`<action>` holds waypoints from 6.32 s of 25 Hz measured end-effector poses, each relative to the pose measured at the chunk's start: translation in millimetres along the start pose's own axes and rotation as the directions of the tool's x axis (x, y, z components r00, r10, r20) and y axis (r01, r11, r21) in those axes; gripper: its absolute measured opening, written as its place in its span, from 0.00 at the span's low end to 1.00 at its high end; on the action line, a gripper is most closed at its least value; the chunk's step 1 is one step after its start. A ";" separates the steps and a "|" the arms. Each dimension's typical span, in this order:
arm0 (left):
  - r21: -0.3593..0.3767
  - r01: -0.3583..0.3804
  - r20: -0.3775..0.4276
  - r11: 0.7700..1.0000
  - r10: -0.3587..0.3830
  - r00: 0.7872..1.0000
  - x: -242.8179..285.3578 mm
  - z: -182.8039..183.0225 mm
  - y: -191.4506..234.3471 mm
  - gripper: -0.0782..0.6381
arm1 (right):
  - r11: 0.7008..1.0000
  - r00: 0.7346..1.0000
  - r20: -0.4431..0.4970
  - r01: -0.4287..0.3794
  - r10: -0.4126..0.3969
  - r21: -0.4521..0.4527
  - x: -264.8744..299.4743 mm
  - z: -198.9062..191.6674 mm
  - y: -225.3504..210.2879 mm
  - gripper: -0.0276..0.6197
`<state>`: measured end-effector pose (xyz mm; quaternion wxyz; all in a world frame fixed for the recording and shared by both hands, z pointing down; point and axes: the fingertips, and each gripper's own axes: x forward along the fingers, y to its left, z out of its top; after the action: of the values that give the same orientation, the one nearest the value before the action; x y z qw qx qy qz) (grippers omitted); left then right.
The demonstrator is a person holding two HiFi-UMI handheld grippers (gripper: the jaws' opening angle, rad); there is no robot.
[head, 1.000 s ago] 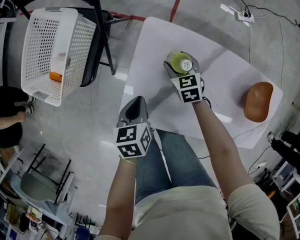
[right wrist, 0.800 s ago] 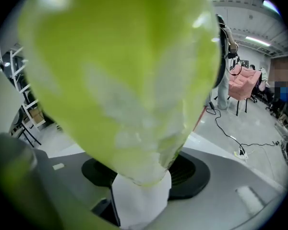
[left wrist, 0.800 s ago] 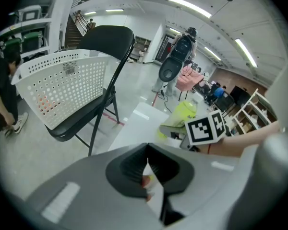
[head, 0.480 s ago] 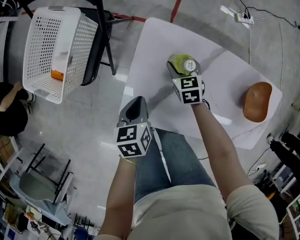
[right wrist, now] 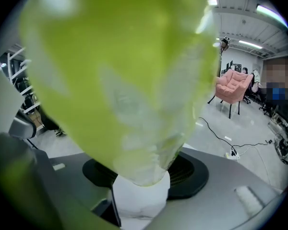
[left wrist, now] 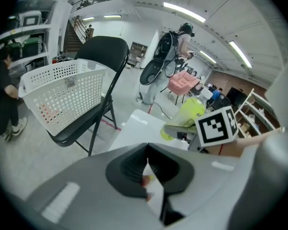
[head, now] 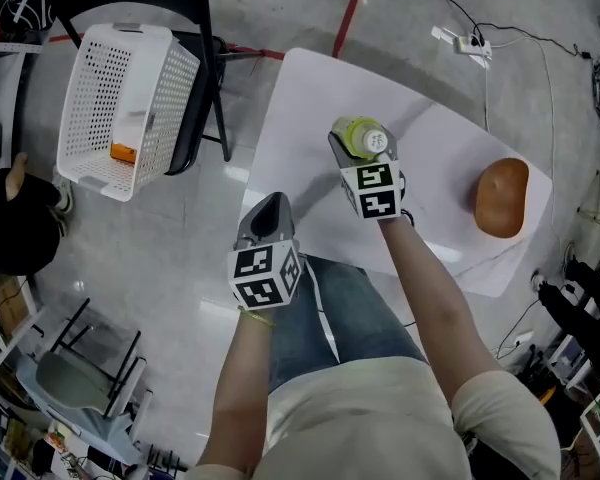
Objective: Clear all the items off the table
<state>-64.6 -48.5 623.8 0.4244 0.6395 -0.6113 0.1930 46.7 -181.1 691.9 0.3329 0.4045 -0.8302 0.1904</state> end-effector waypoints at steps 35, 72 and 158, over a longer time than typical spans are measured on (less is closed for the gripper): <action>-0.045 -0.064 0.206 0.997 0.072 0.976 -149.8 59.9 -23.3 0.12 | 0.978 0.985 0.096 -0.126 0.143 -0.165 -210.9 108.1 71.7 0.47; 0.040 -0.004 0.200 0.999 -0.004 0.980 -152.3 151.0 67.9 0.12 | 0.985 0.988 0.108 -0.093 0.109 -0.148 -181.0 185.6 143.6 0.47; -0.022 0.014 0.044 1.000 -0.013 0.999 -11.9 237.6 421.0 0.12 | 0.976 0.983 -0.120 -0.157 0.140 -0.149 299.2 286.9 372.7 0.47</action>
<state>-529.4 -180.9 609.5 0.4195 0.6427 -0.6183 0.1694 -500.2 -288.4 683.5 0.3933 0.3028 -0.8513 0.1702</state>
